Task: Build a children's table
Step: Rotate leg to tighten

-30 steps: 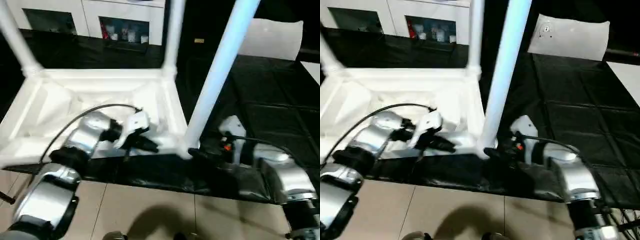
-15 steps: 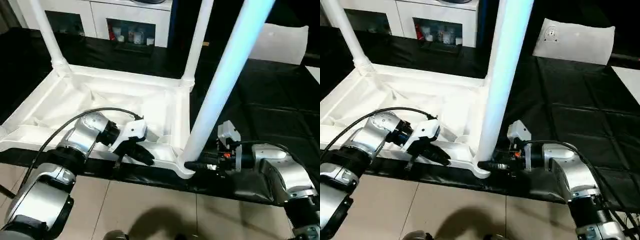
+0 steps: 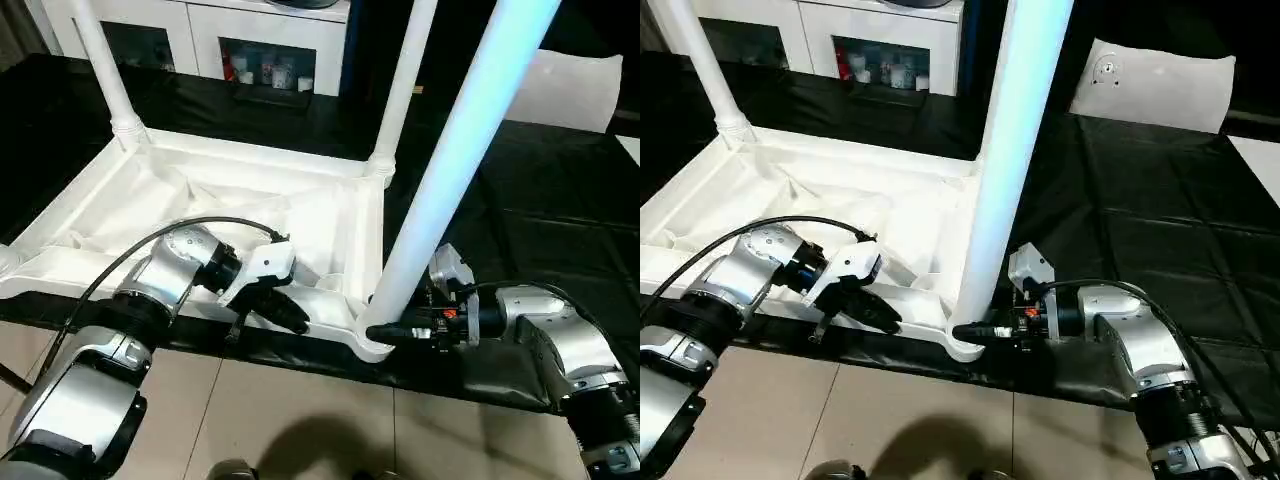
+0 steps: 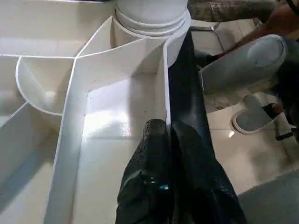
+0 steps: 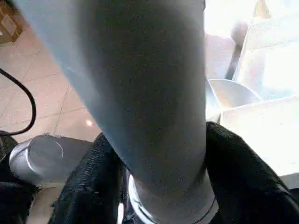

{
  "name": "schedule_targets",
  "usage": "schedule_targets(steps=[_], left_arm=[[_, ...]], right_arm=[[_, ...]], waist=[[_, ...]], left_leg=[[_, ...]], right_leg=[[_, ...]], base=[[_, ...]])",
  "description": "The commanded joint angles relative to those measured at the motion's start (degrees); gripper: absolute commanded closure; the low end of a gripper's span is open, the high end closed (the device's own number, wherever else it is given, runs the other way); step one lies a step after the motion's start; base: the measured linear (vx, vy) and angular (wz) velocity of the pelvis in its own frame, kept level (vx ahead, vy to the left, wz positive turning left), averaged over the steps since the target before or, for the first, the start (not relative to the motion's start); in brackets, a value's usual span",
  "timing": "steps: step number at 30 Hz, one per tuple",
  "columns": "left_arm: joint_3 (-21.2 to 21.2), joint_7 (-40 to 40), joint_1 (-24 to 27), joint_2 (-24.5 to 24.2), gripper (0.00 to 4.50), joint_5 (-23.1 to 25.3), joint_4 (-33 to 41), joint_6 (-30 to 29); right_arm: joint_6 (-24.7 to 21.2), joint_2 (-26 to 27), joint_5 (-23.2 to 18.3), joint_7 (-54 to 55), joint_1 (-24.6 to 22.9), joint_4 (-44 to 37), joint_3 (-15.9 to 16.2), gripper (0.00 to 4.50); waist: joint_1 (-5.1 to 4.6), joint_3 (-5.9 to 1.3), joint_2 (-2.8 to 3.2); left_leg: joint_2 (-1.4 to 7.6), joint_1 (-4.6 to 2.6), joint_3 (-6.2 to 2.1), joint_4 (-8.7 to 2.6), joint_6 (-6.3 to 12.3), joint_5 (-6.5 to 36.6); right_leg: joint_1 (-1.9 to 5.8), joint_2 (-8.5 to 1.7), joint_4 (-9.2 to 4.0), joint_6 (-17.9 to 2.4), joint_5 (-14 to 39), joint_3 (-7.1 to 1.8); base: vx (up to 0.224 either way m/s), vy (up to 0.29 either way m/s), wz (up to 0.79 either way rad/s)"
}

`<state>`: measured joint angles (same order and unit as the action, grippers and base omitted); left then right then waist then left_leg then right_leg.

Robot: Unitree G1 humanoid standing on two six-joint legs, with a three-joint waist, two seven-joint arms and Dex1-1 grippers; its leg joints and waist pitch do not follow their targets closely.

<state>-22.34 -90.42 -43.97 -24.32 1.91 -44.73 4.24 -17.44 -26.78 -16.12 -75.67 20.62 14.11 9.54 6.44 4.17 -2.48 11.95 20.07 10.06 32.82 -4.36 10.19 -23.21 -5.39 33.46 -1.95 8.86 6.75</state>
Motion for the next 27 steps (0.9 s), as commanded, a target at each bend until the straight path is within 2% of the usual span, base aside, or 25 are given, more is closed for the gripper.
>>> schedule_targets(steps=[1,3,5,6,7,8,10,11,12,14,15,16,17,18,19,21,22,23,25,27], left_arm=[[-2.4,-2.1,0.9,-0.1,4.5,1.2,1.1,0.4],[-2.3,-2.1,1.0,-0.1,4.5,1.3,1.0,0.4],[-1.6,-1.4,1.1,0.4,4.5,1.1,1.0,-0.5],[0.0,2.2,0.8,2.1,4.5,0.8,0.5,-2.5],[0.1,2.4,0.8,2.1,4.5,0.7,0.5,-2.6],[0.4,4.0,0.6,2.6,4.5,0.7,0.3,-3.7],[2.8,11.1,-0.2,5.7,4.5,-0.3,-1.1,-6.5],[3.0,11.5,-0.3,5.9,4.5,-0.4,-1.1,-6.8],[4.3,15.4,-0.7,7.7,4.5,-1.0,-1.4,-8.7],[4.6,16.6,-0.9,8.3,4.5,-1.1,-1.6,-9.1],[6.0,20.8,-1.6,10.2,4.5,-1.6,-2.5,-10.1],[8.2,28.0,-2.8,13.3,4.5,-2.2,-4.0,-12.7],[8.6,28.9,-3.0,13.7,4.5,-2.3,-4.1,-13.1],[10.0,33.5,-3.7,15.7,4.5,-2.4,-4.5,-15.2],[10.1,33.8,-3.8,15.8,4.5,-2.4,-4.5,-15.3],[11.7,39.2,-4.6,18.1,4.5,-2.3,-4.8,-17.3],[12.2,41.4,-4.9,19.0,4.5,-2.3,-4.8,-18.0],[12.8,43.6,-5.3,19.9,4.5,-2.3,-4.9,-18.5],[13.0,45.7,-5.5,20.9,4.5,-1.9,-5.0,-19.1],[12.7,46.1,-5.5,21.4,4.5,-1.3,-4.9,-19.3]], right_arm=[[-0.3,-0.7,-0.9,-0.9,1.2,0.0,0.4,2.28],[-0.6,-0.6,-0.9,-0.4,0.9,-0.3,0.5,2.36],[-1.5,-0.3,-0.8,0.5,0.6,-0.6,0.5,2.4],[-3.6,1.1,-0.5,3.8,-0.3,-1.4,0.2,2.42],[-3.6,1.2,-0.5,4.1,-0.4,-1.5,0.2,2.43],[-3.6,1.8,-0.1,5.4,-0.5,-1.3,0.0,2.43],[-4.1,5.6,2.6,14.4,0.0,0.0,-0.9,2.44],[-4.1,5.8,2.7,15.0,0.0,0.1,-1.0,2.44],[-4.9,8.3,3.7,19.7,0.4,0.5,-1.4,2.45],[-5.2,9.0,3.8,20.9,0.5,0.6,-1.5,2.47],[-6.6,11.3,3.9,24.4,1.3,1.0,-2.2,2.48],[-8.6,15.4,4.1,30.5,2.5,1.7,-3.1,2.5],[-8.9,16.0,4.2,31.5,2.7,1.7,-3.3,2.5],[-10.6,19.1,4.5,36.3,3.5,1.8,-3.7,2.51],[-10.7,19.3,4.5,36.5,3.5,1.8,-3.8,2.51],[-12.4,23.0,5.8,42.6,4.3,2.0,-4.1,2.51],[-13.0,24.6,6.7,45.3,4.6,2.2,-4.2,2.51],[-13.5,26.5,7.2,48.3,5.0,2.6,-4.7,2.51],[-13.3,28.6,7.6,50.7,5.4,2.7,-5.0,2.51],[-11.4,29.7,8.2,50.9,5.4,2.5,-4.3,2.51]], waist=[[-0.08,-4.5,-0.13],[-0.07,-4.52,-0.03],[-0.1,-4.5,-0.17],[-0.13,-4.47,-0.14],[-0.16,-4.19,-0.08],[-0.3,-4.14,-0.28],[-0.49,-3.66,-0.07],[-0.62,-3.56,-0.1],[-0.76,-3.54,-0.2],[-1.22,-3.43,-0.15],[-1.8,-3.34,-0.28],[-2.29,-3.29,0.01],[-2.61,-3.28,0.04],[-3.15,-3.13,0.01],[-3.63,-3.01,-0.01],[-4.21,-3.04,0.21],[-4.55,-3.16,0.58],[-4.76,-3.07,0.57],[-5.29,-3.0,0.8],[-5.51,-2.88,1.03]], left_leg=[[1.68,-0.11,0.1,-3.23,2.32,8.9],[1.66,-0.12,0.08,-3.21,2.26,8.8],[1.63,-0.09,0.08,-3.2,2.3,8.7],[1.64,-0.16,0.11,-3.2,2.33,8.6],[1.58,-0.12,0.07,-3.29,2.16,9.2],[1.57,-0.17,0.1,-3.32,2.03,9.8],[1.29,-0.55,-0.03,-3.4,0.91,12.7],[1.17,-0.71,-0.02,-3.36,0.52,13.4],[1.01,-0.93,-0.22,-3.29,0.03,14.3],[0.93,-0.92,-0.52,-3.47,-0.18,15.8],[0.97,-0.83,-0.62,-3.53,-0.02,16.4],[1.0,-0.68,-0.85,-3.62,-0.31,17.6],[1.07,-0.66,-0.99,-3.6,-0.7,18.4],[0.91,-0.83,-1.18,-3.46,-1.01,20.6],[0.74,-1.19,-1.26,-3.19,-0.92,22.3],[0.66,-1.09,-1.43,-3.17,-0.64,22.9],[0.76,-0.95,-1.7,-3.33,-0.5,23.3],[0.89,-0.89,-1.71,-3.5,-0.39,23.7],[1.07,-1.73,-1.86,-3.58,-0.03,26.4],[1.26,-1.78,-1.97,-3.84,0.19,27.6]], right_leg=[[3.53,-3.59,-3.42,-9.2,16.0,-3.36],[3.53,-3.54,-3.41,-9.2,15.8,-3.36],[3.54,-3.44,-3.29,-9.3,15.3,-3.34],[3.51,-3.41,-3.33,-9.4,15.2,-3.36],[3.42,-3.46,-3.56,-9.2,16.4,-3.3],[3.38,-3.47,-3.71,-8.8,17.8,-3.3],[2.94,-3.68,-4.78,-6.5,26.0,-3.11],[2.74,-3.68,-5.11,-5.9,28.1,-3.03],[2.72,-3.82,-5.66,-4.5,31.6,-2.78],[2.69,-3.71,-6.26,-2.9,34.1,-2.42],[2.7,-3.51,-6.29,-2.6,34.1,-2.25],[2.72,-3.49,-6.49,-2.4,34.5,-1.94],[2.63,-3.5,-6.46,-2.4,34.7,-1.82],[2.48,-3.44,-6.98,-1.7,36.4,-1.35],[2.19,-3.6,-7.54,-1.1,38.1,-0.99],[2.46,-3.69,-8.02,-0.2,38.9,-0.53],[2.96,-3.77,-8.24,0.1,37.9,-0.09],[2.92,-3.7,-8.39,0.2,37.4,-0.1],[2.75,-3.84,-8.88,-0.2,36.1,0.43],[2.98,-3.92,-9.06,0.0,35.2,0.8]], base=[[0.0,0.0,0.0],[0.0,0.0,0.0],[0.0,0.0,0.0],[0.0,0.0,0.0],[0.0,0.0,0.0],[0.0,0.0,0.0],[0.0,0.0,0.0],[0.0,0.0,0.0],[0.0,0.0,0.0],[0.0,0.0,0.0],[0.0,0.0,0.0],[-0.052,0.036,-0.07],[-0.052,0.036,-0.07],[-0.054,0.039,-0.06],[0.0,0.0,0.0],[0.0,0.0,0.0],[0.0,0.0,0.0],[0.0,0.0,0.0],[0.0,0.0,0.0],[0.0,0.0,0.0]])
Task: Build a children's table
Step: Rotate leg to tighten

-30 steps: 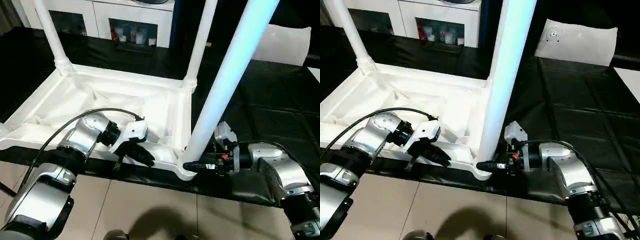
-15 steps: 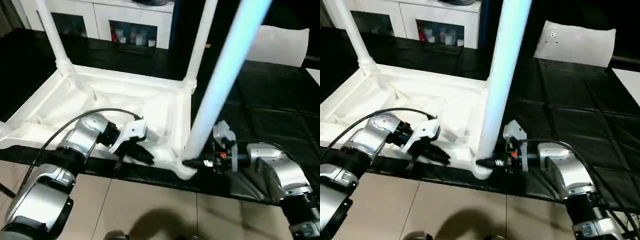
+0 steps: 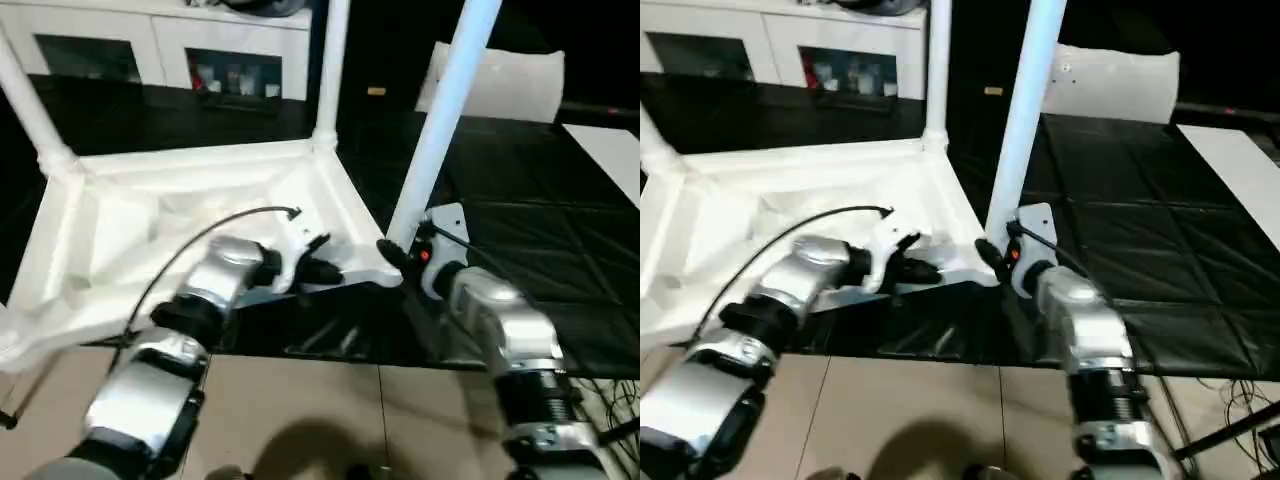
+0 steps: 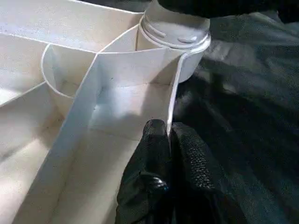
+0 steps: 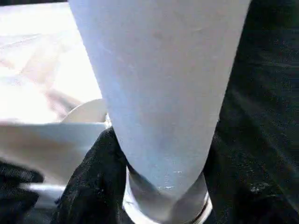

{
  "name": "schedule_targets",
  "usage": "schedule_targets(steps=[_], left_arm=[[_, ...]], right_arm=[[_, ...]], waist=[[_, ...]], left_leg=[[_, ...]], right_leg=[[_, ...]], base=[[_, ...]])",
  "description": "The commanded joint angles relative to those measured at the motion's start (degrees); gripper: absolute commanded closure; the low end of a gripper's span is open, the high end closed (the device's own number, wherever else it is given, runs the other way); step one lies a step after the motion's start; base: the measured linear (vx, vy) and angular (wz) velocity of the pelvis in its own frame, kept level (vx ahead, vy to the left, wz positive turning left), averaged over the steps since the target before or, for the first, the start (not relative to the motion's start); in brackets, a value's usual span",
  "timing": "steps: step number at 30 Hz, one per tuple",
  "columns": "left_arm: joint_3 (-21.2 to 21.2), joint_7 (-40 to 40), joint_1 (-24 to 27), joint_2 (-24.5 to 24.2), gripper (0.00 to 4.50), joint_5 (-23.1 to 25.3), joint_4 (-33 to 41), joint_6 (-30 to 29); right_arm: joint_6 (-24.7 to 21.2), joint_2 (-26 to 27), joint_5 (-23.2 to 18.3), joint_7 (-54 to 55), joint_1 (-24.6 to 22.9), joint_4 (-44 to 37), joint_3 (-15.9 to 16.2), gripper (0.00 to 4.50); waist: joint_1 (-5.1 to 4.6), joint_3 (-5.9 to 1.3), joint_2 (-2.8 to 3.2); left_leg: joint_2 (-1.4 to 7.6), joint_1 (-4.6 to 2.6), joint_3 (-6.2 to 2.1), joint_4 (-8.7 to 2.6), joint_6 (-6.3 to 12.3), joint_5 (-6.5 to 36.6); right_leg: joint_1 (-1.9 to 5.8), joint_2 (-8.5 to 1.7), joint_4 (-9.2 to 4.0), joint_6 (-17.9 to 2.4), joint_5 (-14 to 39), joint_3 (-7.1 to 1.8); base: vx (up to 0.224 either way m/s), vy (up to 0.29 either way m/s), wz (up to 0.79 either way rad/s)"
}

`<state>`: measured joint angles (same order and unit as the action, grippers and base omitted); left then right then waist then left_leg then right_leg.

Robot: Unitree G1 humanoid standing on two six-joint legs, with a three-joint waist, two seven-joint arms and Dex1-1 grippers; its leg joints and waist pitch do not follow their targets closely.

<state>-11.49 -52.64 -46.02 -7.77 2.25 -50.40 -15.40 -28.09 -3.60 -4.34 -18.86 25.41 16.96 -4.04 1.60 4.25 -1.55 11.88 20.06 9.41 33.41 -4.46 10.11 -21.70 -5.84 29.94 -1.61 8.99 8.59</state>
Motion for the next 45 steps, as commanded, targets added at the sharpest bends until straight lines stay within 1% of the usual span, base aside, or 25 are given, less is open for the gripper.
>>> schedule_targets(steps=[1,2,3,5,8,10,11,12,14,16,17,18,19,20,21,22,24,25,27,31,36,40,41,42,45], left_arm=[[1.4,7.8,-3.1,4.6,4.5,-1.2,1.1,0.3],[1.2,7.5,-2.9,4.5,4.5,-0.9,1.4,0.3],[0.7,6.5,-2.4,3.8,4.5,-0.4,2.0,0.4],[0.2,4.9,-1.8,2.8,4.5,0.1,2.7,0.5],[-0.6,1.5,-0.5,0.3,4.5,0.5,4.1,1.3],[-1.1,-0.7,0.2,-1.0,4.5,0.5,4.7,2.1],[-1.4,-1.9,0.4,-1.9,4.5,0.7,4.9,2.1],[-1.8,-3.0,0.7,-2.9,4.5,0.9,4.9,2.8],[-2.4,-5.9,1.1,-4.9,4.5,1.3,5.0,3.7],[-2.9,-7.6,1.3,-6.0,4.5,1.7,4.9,5.0],[-2.9,-7.6,1.3,-6.0,4.5,1.7,4.9,5.0],[-3.8,-11.9,2.0,-7.6,4.5,1.5,5.5,6.7],[-4.3,-14.1,2.4,-8.4,4.5,1.4,6.0,7.9],[-4.6,-15.5,2.6,-9.0,4.5,1.3,6.2,8.0],[-4.7,-15.8,2.7,-9.1,4.5,1.3,6.3,8.0],[-5.7,-19.7,3.3,-10.7,4.5,1.1,6.9,9.0],[-6.5,-22.4,3.7,-11.9,4.5,1.0,7.1,10.3],[-7.6,-25.6,3.9,-13.3,4.5,1.3,6.9,13.0],[-8.4,-27.0,3.8,-14.3,4.5,2.1,6.2,16.0],[-9.8,-30.9,3.0,-16.0,4.5,3.3,4.8,20.2],[-11.0,-34.8,2.1,-16.7,4.5,3.0,4.6,20.6],[-11.7,-36.9,1.5,-16.7,4.5,2.8,4.2,21.7],[-11.8,-37.4,1.4,-16.6,4.5,2.8,4.1,22.1],[-11.8,-37.8,1.3,-16.4,4.5,2.8,3.9,22.4],[-11.9,-38.5,1.2,-16.2,4.5,2.8,3.8,22.8]], right_arm=[[0.4,6.7,-3.5,-6.3,0.4,-0.5,9.6,2.51],[1.1,6.7,-3.5,-6.4,0.2,-0.6,9.7,2.18],[1.3,6.6,-3.5,-6.4,0.0,-0.8,9.5,1.85],[1.2,6.2,-3.7,-6.7,-0.4,-1.2,9.1,1.79],[2.5,4.5,-3.4,-8.0,-1.3,-2.4,8.2,1.37],[3.7,3.2,-3.3,-9.3,-1.8,-2.8,7.8,1.33],[4.3,2.0,-3.4,-10.6,-2.2,-3.1,7.6,1.14],[4.8,0.7,-3.4,-11.9,-2.6,-3.4,7.4,0.91],[6.4,-2.8,-3.6,-16.0,-3.6,-4.1,7.6,0.85],[7.4,-5.3,-3.3,-18.7,-4.3,-4.7,8.1,0.77],[7.4,-5.3,-3.3,-18.7,-4.3,-4.7,8.1,0.66],[8.4,-8.9,-3.4,-24.0,-5.5,-5.7,9.2,0.45],[8.9,-10.6,-3.5,-26.4,-6.0,-6.2,9.6,0.41],[9.2,-11.8,-3.7,-28.2,-6.3,-6.5,9.5,0.41],[9.2,-12.0,-3.8,-28.6,-6.4,-6.5,9.5,0.38],[9.6,-14.5,-4.8,-32.3,-6.6,-6.7,9.0,0.22],[9.7,-16.3,-5.5,-34.7,-6.7,-6.8,8.9,0.22],[10.0,-18.7,-6.5,-38.2,-6.7,-6.8,8.8,0.22],[10.3,-20.4,-7.3,-40.8,-6.8,-6.9,8.8,0.22],[10.8,-23.3,-8.8,-46.2,-6.8,-7.0,9.5,0.22],[10.4,-24.6,-10.4,-50.8,-6.3,-7.0,10.4,0.22],[8.5,-25.4,-11.8,-53.6,-5.7,-6.8,11.7,0.68],[8.5,-25.3,-11.7,-54.0,-5.5,-6.5,11.9,0.68],[8.7,-25.3,-11.6,-54.3,-5.3,-6.2,12.1,0.93],[9.2,-25.1,-11.5,-54.7,-4.9,-5.5,12.5,1.05]], waist=[[-0.79,-2.99,0.15],[-0.8,-3.0,0.11],[-0.78,-2.97,-0.02],[-0.74,-2.99,-0.01],[-0.69,-3.03,-0.09],[-0.57,-3.31,-0.2],[-0.46,-3.37,-0.13],[-0.41,-3.39,-0.25],[-0.07,-3.69,-0.31],[0.28,-3.93,-0.61],[0.34,-4.0,-0.69],[0.64,-4.17,-0.61],[0.93,-4.05,-1.18],[1.24,-4.02,-1.12],[1.3,-4.14,-1.11],[1.6,-4.39,-0.96],[1.94,-4.49,-0.77],[1.98,-4.49,-0.77],[2.26,-4.44,-0.84],[2.83,-4.26,-0.65],[3.64,-4.16,-0.72],[3.92,-4.22,-0.83],[3.98,-4.26,-0.88],[4.02,-4.27,-0.87],[4.17,-4.38,-0.85]], left_leg=[[1.46,-1.55,-1.44,-4.65,0.26,28.3],[1.49,-1.42,-1.47,-4.74,0.23,28.4],[1.3,-1.56,-1.33,-4.69,0.22,28.5],[1.11,-1.62,-1.21,-4.57,0.4,27.5],[1.15,-1.38,-1.1,-4.67,0.64,26.3],[1.25,-0.83,-1.03,-4.85,0.98,24.0],[1.29,-0.88,-0.96,-4.88,1.09,23.5],[1.33,-0.67,-0.84,-4.96,1.43,22.1],[1.39,-0.48,-0.5,-4.89,2.07,19.2],[1.4,0.1,-0.1,-4.66,3.28,14.6],[1.41,0.07,-0.02,-4.58,3.47,14.1],[1.24,-0.03,0.23,-4.32,3.57,13.2],[0.96,0.18,0.51,-4.1,4.13,13.1],[0.99,0.05,0.53,-4.03,4.33,13.1],[1.02,0.61,0.45,-4.08,4.63,11.9],[1.18,0.43,0.5,-4.01,4.51,9.9],[1.41,0.59,0.42,-4.01,4.65,7.8],[1.51,0.48,0.55,-3.95,4.8,7.3],[1.47,0.25,0.73,-3.88,4.87,7.5],[1.72,0.0,0.71,-3.92,3.87,9.3],[1.85,-0.24,0.77,-3.94,2.79,10.7],[1.78,-0.39,0.85,-3.82,2.78,10.9],[1.8,-0.36,0.82,-3.82,2.76,10.6],[1.8,-0.25,0.78,-3.83,2.72,10.0],[1.8,-0.21,0.77,-3.77,2.57,9.5]], right_leg=[[1.79,-3.55,-5.41,0.0,34.2,-0.93],[1.83,-3.63,-5.24,0.1,33.8,-1.0],[1.56,-3.8,-5.36,0.2,34.2,-1.06],[1.37,-4.09,-5.38,-0.2,34.6,-1.22],[1.38,-4.19,-5.23,-0.6,34.0,-1.56],[1.68,-4.32,-4.57,-1.5,31.7,-2.08],[1.59,-4.35,-4.44,-1.9,31.0,-2.24],[1.72,-4.23,-4.07,-2.6,29.3,-2.54],[1.83,-4.23,-3.4,-4.0,25.6,-3.09],[2.0,-3.95,-2.16,-6.6,20.0,-3.8],[1.9,-3.89,-1.97,-7.1,19.6,-3.92],[1.79,-3.89,-1.79,-8.0,19.2,-4.08],[1.77,-3.64,-1.86,-7.5,20.7,-4.23],[1.67,-3.79,-1.89,-7.3,21.5,-4.33],[2.17,-3.79,-1.6,-6.9,21.9,-4.29],[2.09,-3.81,-1.49,-7.1,20.6,-4.37],[2.33,-3.54,-0.9,-8.1,16.8,-4.47],[2.25,-3.3,-0.65,-9.0,14.5,-4.53],[2.18,-3.12,-0.55,-9.8,13.2,-4.6],[1.98,-3.0,-0.63,-9.3,16.4,-4.46],[1.84,-3.16,-0.68,-8.7,19.6,-4.71],[1.68,-3.12,-0.8,-8.5,20.7,-4.84],[1.69,-3.13,-0.74,-8.6,20.4,-4.84],[1.72,-3.08,-0.6,-8.8,19.8,-4.85],[1.78,-3.11,-0.37,-9.0,18.6,-4.87]], base=[[0.0,0.0,0.0],[0.0,0.0,0.0],[0.0,0.0,0.0],[0.0,0.0,0.0],[0.0,0.0,0.0],[0.0,0.0,0.0],[0.0,0.0,0.0],[0.0,0.0,0.0],[0.0,0.0,0.0],[0.0,0.0,0.0],[0.0,0.0,0.0],[0.042,-0.065,0.02],[0.039,-0.071,0.03],[0.039,-0.071,0.03],[0.036,-0.07,-0.01],[0.033,-0.063,-0.05],[0.017,-0.031,-0.03],[0.0,0.0,0.0],[0.0,0.0,0.0],[0.0,0.0,0.0],[0.0,0.0,0.0],[0.0,0.0,0.0],[0.0,0.0,0.0],[0.0,0.0,0.0],[0.0,0.0,0.0]])
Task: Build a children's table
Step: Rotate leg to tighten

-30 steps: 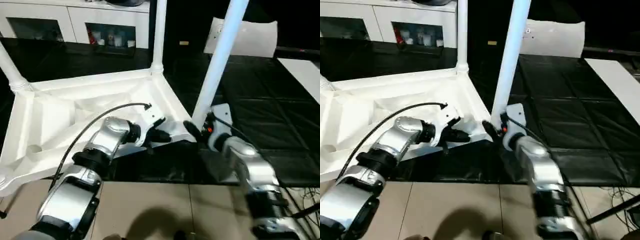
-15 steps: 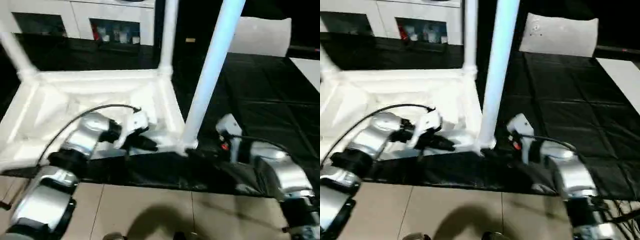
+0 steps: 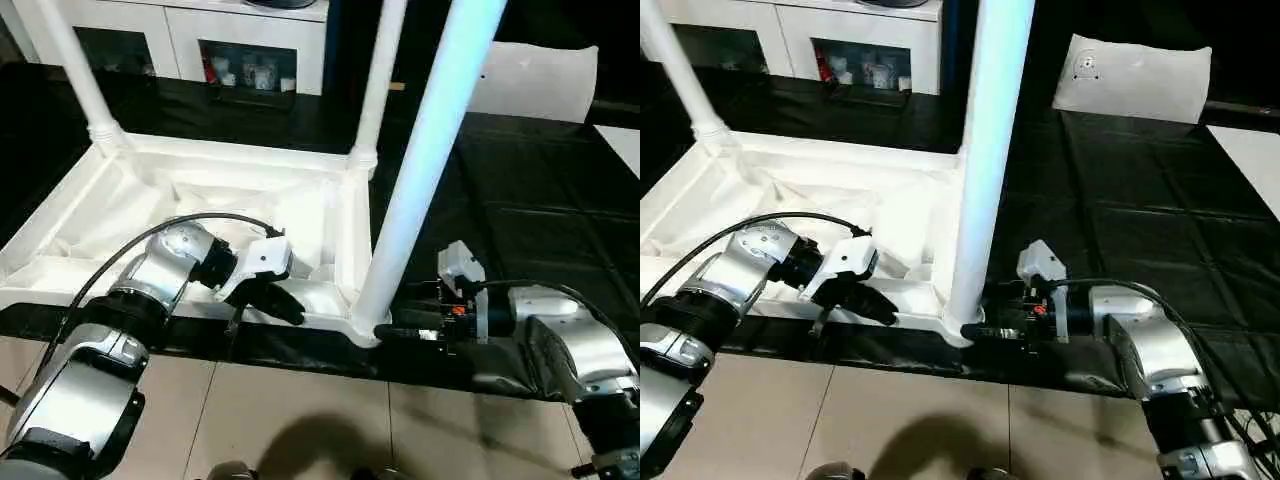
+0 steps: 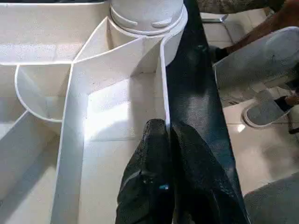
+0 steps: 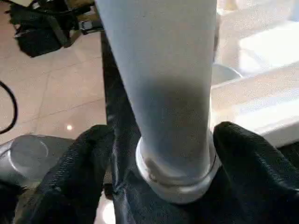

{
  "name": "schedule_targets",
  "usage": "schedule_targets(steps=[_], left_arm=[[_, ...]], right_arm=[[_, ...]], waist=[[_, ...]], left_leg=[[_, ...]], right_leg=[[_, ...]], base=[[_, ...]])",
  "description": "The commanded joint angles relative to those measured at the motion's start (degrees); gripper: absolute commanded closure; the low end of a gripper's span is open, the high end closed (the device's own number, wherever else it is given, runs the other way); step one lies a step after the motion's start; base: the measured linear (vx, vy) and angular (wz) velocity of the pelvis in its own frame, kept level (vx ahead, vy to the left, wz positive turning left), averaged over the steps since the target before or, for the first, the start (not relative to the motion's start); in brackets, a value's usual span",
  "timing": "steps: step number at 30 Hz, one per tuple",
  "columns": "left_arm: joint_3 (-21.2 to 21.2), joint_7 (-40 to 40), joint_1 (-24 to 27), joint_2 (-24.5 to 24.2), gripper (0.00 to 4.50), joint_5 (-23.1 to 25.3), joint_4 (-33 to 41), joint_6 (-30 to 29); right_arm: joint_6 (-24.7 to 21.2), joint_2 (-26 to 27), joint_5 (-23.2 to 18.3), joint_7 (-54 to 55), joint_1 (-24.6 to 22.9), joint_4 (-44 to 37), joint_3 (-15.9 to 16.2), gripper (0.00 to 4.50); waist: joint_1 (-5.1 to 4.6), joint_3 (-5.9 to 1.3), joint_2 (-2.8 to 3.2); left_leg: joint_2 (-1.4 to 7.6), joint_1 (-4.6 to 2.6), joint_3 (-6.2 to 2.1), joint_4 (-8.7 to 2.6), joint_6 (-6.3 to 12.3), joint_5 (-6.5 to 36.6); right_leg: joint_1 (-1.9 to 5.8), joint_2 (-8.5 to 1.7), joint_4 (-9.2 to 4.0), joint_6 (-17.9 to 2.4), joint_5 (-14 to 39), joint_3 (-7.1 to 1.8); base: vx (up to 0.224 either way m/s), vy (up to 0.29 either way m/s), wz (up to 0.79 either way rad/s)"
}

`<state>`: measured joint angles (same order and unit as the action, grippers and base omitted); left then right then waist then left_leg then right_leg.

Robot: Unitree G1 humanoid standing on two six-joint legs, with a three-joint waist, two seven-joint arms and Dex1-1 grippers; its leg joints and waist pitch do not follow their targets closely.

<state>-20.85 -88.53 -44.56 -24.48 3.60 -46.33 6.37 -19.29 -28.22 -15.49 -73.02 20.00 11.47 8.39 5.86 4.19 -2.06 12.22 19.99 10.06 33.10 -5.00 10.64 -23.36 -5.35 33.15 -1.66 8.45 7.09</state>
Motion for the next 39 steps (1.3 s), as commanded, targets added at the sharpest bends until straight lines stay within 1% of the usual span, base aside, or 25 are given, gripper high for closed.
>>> schedule_targets(steps=[1,3,4,7,8,11,12,13,14,15,21,24,26,27,28,29,31,32,33,34,35,36,37,38,39], left_arm=[[-2.5,-2.8,-0.3,0.6,4.5,1.6,-0.2,1.1],[-2.6,-3.0,-0.4,0.7,4.5,1.6,-0.3,1.3],[-2.7,-3.0,-0.4,0.7,4.5,1.6,-0.3,1.3],[-2.7,-3.3,-0.4,0.7,4.5,1.3,0.0,1.3],[-2.7,-3.4,-0.4,0.7,4.5,1.2,0.1,1.3],[-2.7,-3.6,-0.3,0.8,4.5,1.2,0.1,1.4],[-2.7,-3.7,-0.2,0.8,4.5,1.2,0.1,1.5],[-2.7,-3.6,-0.2,0.9,4.5,1.2,0.2,1.5],[-2.7,-3.6,-0.2,0.9,4.5,1.2,0.2,1.5],[-2.7,-3.6,-0.1,1.0,4.5,1.2,0.2,1.4],[-2.2,-2.0,-0.2,1.3,4.5,1.3,-0.4,1.3],[-0.7,1.9,-0.3,2.5,4.5,0.9,-1.0,-0.8],[1.9,8.5,-0.7,5.0,4.5,-0.1,-1.7,-5.0],[2.2,9.2,-0.8,5.4,4.5,-0.4,-1.7,-5.5],[2.8,10.2,-0.9,6.0,4.5,-0.8,-1.8,-6.3],[4.7,14.5,-1.5,8.3,4.5,-2.1,-2.1,-8.8],[6.3,18.6,-2.4,10.4,4.5,-2.9,-2.9,-11.1],[7.4,22.1,-3.0,11.8,4.5,-3.3,-3.6,-12.4],[8.0,24.3,-3.5,12.7,4.5,-3.4,-4.0,-13.2],[8.8,27.3,-4.2,14.0,4.5,-3.6,-4.7,-14.0],[9.1,28.1,-4.4,14.4,4.5,-3.7,-4.9,-14.3],[10.8,33.8,-5.7,16.8,4.5,-3.7,-6.1,-16.2],[11.1,34.9,-6.0,17.3,4.5,-3.7,-6.3,-16.6],[11.6,36.7,-6.4,18.0,4.5,-3.6,-6.5,-17.4],[11.6,37.2,-6.5,18.2,4.5,-3.5,-6.6,-17.5]], right_arm=[[0.6,-0.3,-0.3,-0.8,0.7,0.4,0.2,1.14],[0.9,-0.1,-0.2,-1.0,1.1,1.0,0.5,1.38],[1.0,0.0,-0.2,-1.1,1.2,1.3,0.6,1.49],[1.7,0.6,0.0,-0.8,2.0,2.4,1.1,1.49],[2.1,0.9,0.2,-0.5,2.2,2.7,1.1,1.72],[2.2,1.4,0.3,-0.2,2.6,3.1,1.1,1.87],[2.1,1.7,0.2,0.0,2.7,3.0,1.3,2.06],[2.0,1.9,0.1,-0.2,2.6,2.9,1.5,2.06],[2.0,1.9,0.1,-0.2,2.6,2.9,1.5,2.06],[2.0,2.0,0.1,-0.3,2.5,2.8,1.6,2.29],[1.7,2.4,-0.5,-0.5,1.4,2.1,2.2,2.46],[-0.3,3.4,-0.9,1.7,0.2,0.7,1.8,2.49],[-2.0,6.0,0.7,7.8,-0.9,-0.1,1.9,2.5],[-2.0,6.5,1.2,9.0,-1.0,-0.2,1.9,2.5],[-2.2,7.2,1.9,10.6,-1.0,-0.2,2.0,2.5],[-3.1,10.4,4.0,17.2,-0.7,0.3,2.0,2.5],[-4.4,13.4,5.1,22.2,-0.2,1.0,1.8,2.52],[-5.4,15.4,5.4,25.1,0.2,1.2,1.7,2.53],[-6.1,16.7,5.6,26.9,0.5,1.4,1.6,2.54],[-7.0,18.6,5.9,29.3,1.1,1.6,1.5,2.55],[-7.4,19.1,6.0,30.1,1.2,1.6,1.5,2.55],[-10.1,23.7,6.5,36.7,2.7,1.9,0.7,2.55],[-10.7,24.8,6.6,38.5,3.1,2.1,0.4,2.55],[-11.5,26.6,6.9,41.3,3.9,2.5,0.0,2.55],[-11.7,27.0,6.9,41.9,4.0,2.6,-0.2,2.55]], waist=[[0.03,-4.35,-0.32],[0.2,-4.44,-0.65],[0.36,-4.46,-0.53],[0.38,-4.49,-0.35],[0.39,-4.48,-0.12],[0.45,-4.51,-0.26],[0.48,-4.6,-0.34],[0.51,-4.59,-0.16],[0.49,-4.61,-0.2],[0.47,-4.63,-0.35],[0.52,-4.68,-0.28],[0.52,-4.71,-0.26],[0.59,-4.45,-0.22],[0.42,-4.26,-0.28],[0.19,-4.01,-0.45],[0.08,-3.88,-0.43],[-0.72,-3.56,-0.38],[-0.95,-3.55,-0.28],[-1.67,-3.38,-0.27],[-2.3,-3.25,-0.01],[-2.72,-3.15,0.3],[-3.6,-2.97,1.25],[-4.6,-2.93,2.21],[-4.11,-2.7,2.88],[-1.95,-2.08,2.75]], left_leg=[[1.47,-0.16,0.15,-3.43,3.12,8.7],[1.47,-0.15,0.21,-3.37,3.21,8.3],[1.46,-0.11,0.2,-3.36,3.22,8.0],[1.45,-0.12,0.19,-3.38,3.08,7.9],[1.42,-0.14,0.17,-3.37,3.0,8.1],[1.43,-0.16,0.17,-3.37,2.72,8.3],[1.45,-0.19,0.18,-3.33,2.71,8.2],[1.5,-0.16,0.13,-3.35,2.67,8.2],[1.48,-0.14,0.15,-3.33,2.68,8.2],[1.47,-0.12,0.14,-3.34,2.68,8.1],[1.42,-0.12,0.16,-3.27,2.68,7.8],[1.41,-0.11,0.2,-3.23,2.55,7.9],[1.31,-0.34,0.2,-3.35,2.32,8.9],[1.2,-0.58,0.11,-3.43,1.64,10.5],[0.92,-0.75,0.07,-3.32,1.09,12.5],[0.79,-0.86,-0.02,-3.33,0.82,13.3],[0.23,-1.3,-0.35,-3.14,-0.17,16.3],[0.13,-1.56,-0.48,-3.02,-0.45,17.2],[-0.02,-1.85,-0.75,-2.77,-0.6,19.4],[-0.01,-1.96,-1.06,-2.61,-0.33,21.8],[0.18,-2.18,-1.18,-2.64,-0.07,23.1],[1.22,-3.22,-1.75,-2.98,0.37,28.0],[3.72,-1.27,-3.29,-5.51,-0.07,34.9],[5.9,0.72,-4.02,-8.45,-0.78,40.2],[5.81,2.45,-1.92,-11.67,-1.07,47.9]], right_leg=[[3.43,-3.61,-3.51,-9.2,18.5,-3.41],[3.47,-3.58,-3.4,-9.3,18.0,-3.4],[3.49,-3.64,-3.32,-9.3,17.8,-3.41],[3.48,-3.61,-3.29,-9.4,17.4,-3.39],[3.47,-3.59,-3.32,-9.5,17.5,-3.36],[3.54,-3.59,-3.36,-9.3,17.9,-3.38],[3.55,-3.56,-3.27,-9.4,17.5,-3.39],[3.53,-3.58,-3.21,-9.5,17.1,-3.39],[3.56,-3.58,-3.2,-9.6,16.9,-3.4],[3.6,-3.53,-3.1,-9.7,16.6,-3.38],[3.63,-3.56,-3.14,-9.4,16.8,-3.4],[3.65,-3.51,-3.11,-9.5,16.6,-3.42],[3.4,-3.51,-3.58,-8.9,19.0,-3.32],[3.26,-3.61,-4.09,-8.0,22.7,-3.18],[3.09,-3.69,-4.77,-6.2,28.0,-3.05],[3.02,-3.78,-5.14,-5.3,30.5,-2.91],[2.63,-3.53,-6.61,-1.3,38.3,-1.94],[2.46,-3.5,-6.91,-0.7,39.3,-1.59],[2.26,-3.38,-7.78,0.6,41.5,-0.68],[2.49,-3.35,-8.71,2.2,42.8,0.4],[2.51,-3.28,-9.25,2.6,42.8,0.87],[2.85,-3.09,-10.2,2.6,40.6,2.63],[5.71,-2.73,-6.57,1.4,32.4,2.67],[7.8,-2.37,-0.42,-0.4,24.0,1.09],[6.95,-0.62,5.84,-1.9,11.1,-0.38]], base=[[0.0,0.0,0.0],[0.0,0.0,0.0],[0.0,0.0,0.0],[0.0,0.0,0.0],[0.0,0.0,0.0],[0.0,0.0,0.0],[0.0,0.0,0.0],[0.0,0.0,0.0],[0.0,0.0,0.0],[0.0,0.0,0.0],[0.0,0.0,0.0],[0.0,0.0,0.0],[0.0,0.0,0.0],[0.0,0.0,0.0],[0.0,0.0,0.0],[0.0,0.0,0.0],[-0.026,0.008,-0.02],[-0.053,0.016,-0.04],[-0.064,0.03,-0.06],[-0.06,0.052,-0.09],[-0.06,0.052,-0.09],[-0.044,0.057,-0.04],[-0.092,0.041,-0.05],[-0.092,0.041,-0.05],[-0.093,0.019,0.13]])
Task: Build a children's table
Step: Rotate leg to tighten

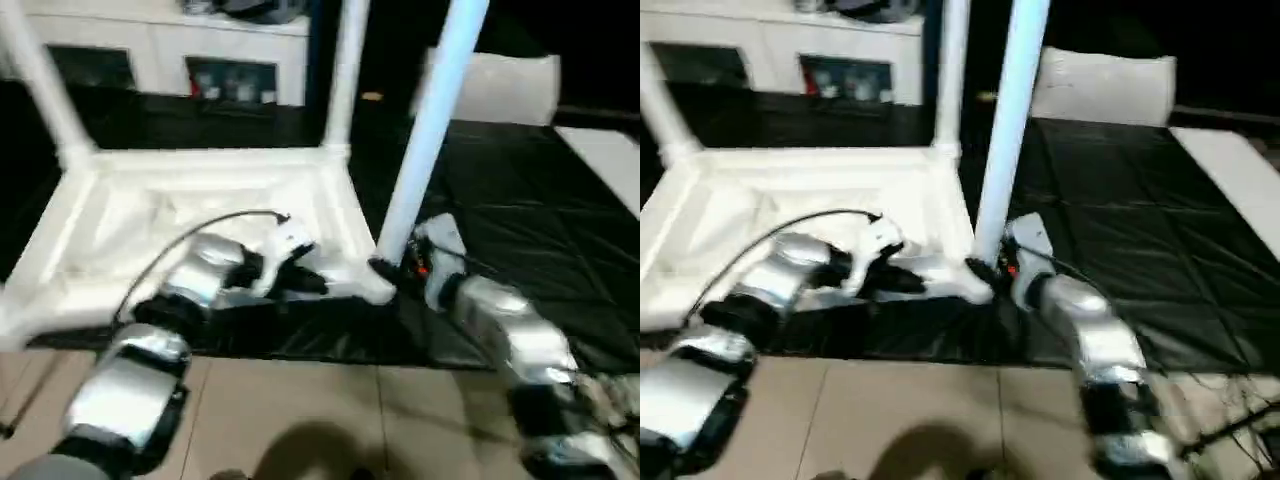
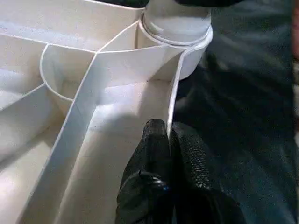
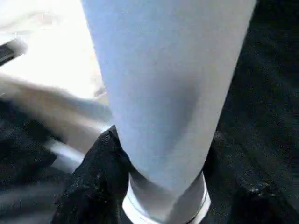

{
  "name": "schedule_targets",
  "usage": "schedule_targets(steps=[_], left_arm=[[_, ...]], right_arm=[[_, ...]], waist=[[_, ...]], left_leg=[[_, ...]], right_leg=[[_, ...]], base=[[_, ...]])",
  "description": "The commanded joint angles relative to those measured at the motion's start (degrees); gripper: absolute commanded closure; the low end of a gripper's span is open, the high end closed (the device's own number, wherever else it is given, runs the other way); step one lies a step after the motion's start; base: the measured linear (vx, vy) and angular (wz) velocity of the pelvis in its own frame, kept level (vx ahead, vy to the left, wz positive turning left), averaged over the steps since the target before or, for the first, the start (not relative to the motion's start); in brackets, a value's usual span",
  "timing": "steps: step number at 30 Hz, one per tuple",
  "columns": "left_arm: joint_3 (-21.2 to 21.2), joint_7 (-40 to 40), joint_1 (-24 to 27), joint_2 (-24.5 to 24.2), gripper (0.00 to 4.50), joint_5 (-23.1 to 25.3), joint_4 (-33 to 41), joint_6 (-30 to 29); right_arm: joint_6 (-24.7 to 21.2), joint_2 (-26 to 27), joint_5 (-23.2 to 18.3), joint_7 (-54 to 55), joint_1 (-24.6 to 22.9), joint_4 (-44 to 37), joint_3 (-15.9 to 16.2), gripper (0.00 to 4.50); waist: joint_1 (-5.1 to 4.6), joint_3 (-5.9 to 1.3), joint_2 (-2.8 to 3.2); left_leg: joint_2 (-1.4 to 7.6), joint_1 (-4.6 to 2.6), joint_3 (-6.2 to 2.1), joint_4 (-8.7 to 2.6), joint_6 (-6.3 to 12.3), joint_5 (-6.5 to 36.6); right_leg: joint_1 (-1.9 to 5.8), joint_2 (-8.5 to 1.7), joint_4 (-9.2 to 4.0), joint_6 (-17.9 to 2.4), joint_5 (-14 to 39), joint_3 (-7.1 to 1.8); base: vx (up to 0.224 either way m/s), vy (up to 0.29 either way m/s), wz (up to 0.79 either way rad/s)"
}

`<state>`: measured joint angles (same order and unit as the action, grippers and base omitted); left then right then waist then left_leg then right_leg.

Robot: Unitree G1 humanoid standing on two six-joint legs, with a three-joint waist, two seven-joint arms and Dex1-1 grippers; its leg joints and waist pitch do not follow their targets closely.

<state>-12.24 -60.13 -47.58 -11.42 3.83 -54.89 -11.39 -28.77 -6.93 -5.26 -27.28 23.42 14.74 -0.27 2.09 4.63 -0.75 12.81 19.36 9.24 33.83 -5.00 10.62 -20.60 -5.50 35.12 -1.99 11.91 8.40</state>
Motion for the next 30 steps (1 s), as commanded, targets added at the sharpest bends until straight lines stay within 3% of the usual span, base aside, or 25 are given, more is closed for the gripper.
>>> schedule_targets(steps=[1,2,3,4,5,6,7,9,11,15,17,20,21,23,27,28,30], left_arm=[[3.1,9.9,-3.7,5.4,4.5,-3.5,1.9,0.0],[3.2,10.7,-3.8,5.6,4.5,-3.2,1.8,-0.2],[3.3,12.5,-4.2,6.1,4.5,-2.5,1.7,-0.9],[3.1,12.7,-4.2,6.2,4.5,-2.1,1.9,-0.9],[2.9,12.6,-4.1,6.3,4.5,-1.8,2.0,-0.8],[2.5,11.8,-3.8,6.0,4.5,-1.4,2.4,-0.5],[2.4,11.8,-3.8,6.0,4.5,-1.3,2.4,-0.4],[1.3,9.2,-3.1,4.7,4.5,-0.3,2.7,0.9],[1.1,8.4,-2.8,4.2,4.5,0.0,2.7,1.3],[-0.2,4.4,-1.9,1.3,4.5,0.9,3.0,4.0],[-1.2,1.8,-1.3,-0.4,4.5,1.6,3.3,5.8],[-2.7,-2.1,-0.6,-2.8,4.5,2.7,3.3,9.3],[-3.2,-4.3,-0.2,-3.8,4.5,2.8,3.3,12.3],[-3.8,-6.5,0.2,-5.0,4.5,3.0,3.2,14.0],[-4.9,-6.0,0.1,-6.7,4.5,4.6,2.1,17.4],[-4.6,-7.9,0.3,-8.0,4.5,4.0,2.2,17.1],[-3.7,-9.5,0.5,-8.5,4.5,2.7,2.8,15.2]], right_arm=[[-2.6,7.0,-3.2,-2.2,1.1,-0.2,8.0,2.55],[-2.7,7.9,-3.1,-1.0,1.5,0.2,7.6,2.55],[-2.8,10.6,-3.1,2.0,2.3,0.7,6.2,2.55],[-2.2,11.3,-3.4,2.0,2.6,0.8,6.0,2.55],[-1.4,11.6,-3.4,1.9,2.7,0.8,6.1,2.55],[-0.3,11.8,-3.6,1.9,2.8,1.0,5.7,2.21],[-0.2,11.8,-3.7,1.9,2.8,1.0,5.7,2.0],[0.8,11.0,-3.2,2.8,2.7,1.2,4.5,1.87],[1.3,10.3,-2.5,2.6,2.4,1.0,4.5,1.65],[2.5,7.6,-2.8,1.1,0.0,-2.4,2.9,1.15],[3.2,5.7,-3.3,-1.1,-2.1,-5.1,2.7,0.92],[3.4,2.4,-5.1,-5.6,-6.1,-9.7,2.2,0.68],[4.1,0.8,-5.2,-7.1,-7.7,-10.9,2.2,0.68],[5.7,-1.5,-5.0,-9.2,-9.8,-12.2,2.2,0.39],[4.3,-4.2,-7.1,-12.4,-12.5,-14.7,0.9,0.07],[3.4,-6.4,-8.5,-14.1,-14.6,-17.0,-0.8,0.07],[3.2,-7.7,-9.0,-14.7,-15.8,-18.0,-1.6,0.07]], waist=[[0.7,-3.47,-2.07],[1.57,-3.51,-3.7],[1.61,-3.15,-4.92],[2.95,-4.23,-3.22],[3.13,-4.54,-2.76],[2.9,-4.82,-2.01],[2.44,-5.1,-1.33],[2.11,-5.06,-1.38],[2.13,-4.91,-1.54],[2.26,-4.71,-1.41],[2.43,-4.94,-1.55],[2.33,-5.26,-1.76],[2.45,-5.37,-1.8],[2.53,-5.27,-1.87],[2.36,-4.91,-1.82],[2.42,-4.98,-1.44],[2.66,-4.93,-1.61]], left_leg=[[2.75,-1.94,0.15,-9.06,-0.24,42.7],[-0.19,-4.08,0.03,-4.61,-1.99,35.0],[-3.15,-3.56,0.77,3.67,0.07,16.0],[-1.4,1.5,-1.06,-0.77,1.24,6.6],[-1.02,2.05,-1.24,-2.78,0.52,4.2],[-0.48,1.26,-1.06,-4.11,0.11,3.8],[0.24,0.34,-1.0,-4.26,0.45,4.4],[0.08,0.83,-0.66,-4.18,1.13,5.7],[-0.18,0.91,-0.39,-4.24,1.64,7.3],[-0.07,0.71,-0.27,-4.41,1.59,10.0],[-0.04,0.95,-0.36,-4.37,1.83,8.9],[0.03,1.26,-0.35,-4.16,3.16,5.6],[0.09,1.04,-0.19,-3.95,3.84,4.6],[0.03,1.23,-0.11,-3.9,4.71,4.3],[0.16,1.16,-0.06,-4.15,3.66,8.4],[0.26,1.07,-0.12,-4.17,3.14,8.8],[0.46,0.85,-0.07,-4.23,2.98,8.5]], right_leg=[[1.2,-1.32,1.84,-0.9,16.8,-5.77],[-2.12,-3.14,-4.28,0.8,34.5,-6.55],[-3.9,-6.78,-10.63,4.6,61.0,-5.98],[1.8,-8.38,-7.5,2.8,51.8,-8.64],[1.94,-6.24,-6.14,1.8,42.4,-7.04],[1.01,-3.52,-4.66,-0.8,25.1,-6.25],[0.5,-3.01,-3.65,-5.4,12.5,-6.44],[1.04,-2.95,-3.35,-9.8,5.6,-6.4],[1.28,-3.07,-3.79,-10.4,7.0,-6.31],[1.17,-3.38,-4.67,-8.9,13.0,-6.47],[1.49,-3.4,-4.46,-8.2,11.2,-6.55],[1.73,-3.21,-3.51,-9.3,4.0,-6.51],[1.59,-3.16,-3.38,-9.9,1.6,-6.54],[1.69,-3.16,-3.37,-10.2,0.5,-6.5],[1.49,-3.31,-4.32,-9.3,9.1,-6.38],[1.38,-3.41,-4.39,-9.1,10.5,-6.46],[1.22,-3.28,-4.23,-9.3,8.8,-6.63]], base=[[0.027,-0.059,0.15],[0.027,-0.059,0.15],[0.061,-0.086,-0.2],[0.078,-0.031,-0.29],[0.078,-0.031,-0.29],[0.074,-0.018,-0.07],[0.0,0.0,0.0],[0.0,0.0,0.0],[0.0,0.0,0.0],[0.0,0.0,0.0],[0.0,0.0,0.0],[0.0,0.0,0.0],[0.0,0.0,0.0],[0.0,0.0,0.0],[0.0,0.0,0.0],[0.0,0.0,0.0],[0.0,0.0,0.0]])
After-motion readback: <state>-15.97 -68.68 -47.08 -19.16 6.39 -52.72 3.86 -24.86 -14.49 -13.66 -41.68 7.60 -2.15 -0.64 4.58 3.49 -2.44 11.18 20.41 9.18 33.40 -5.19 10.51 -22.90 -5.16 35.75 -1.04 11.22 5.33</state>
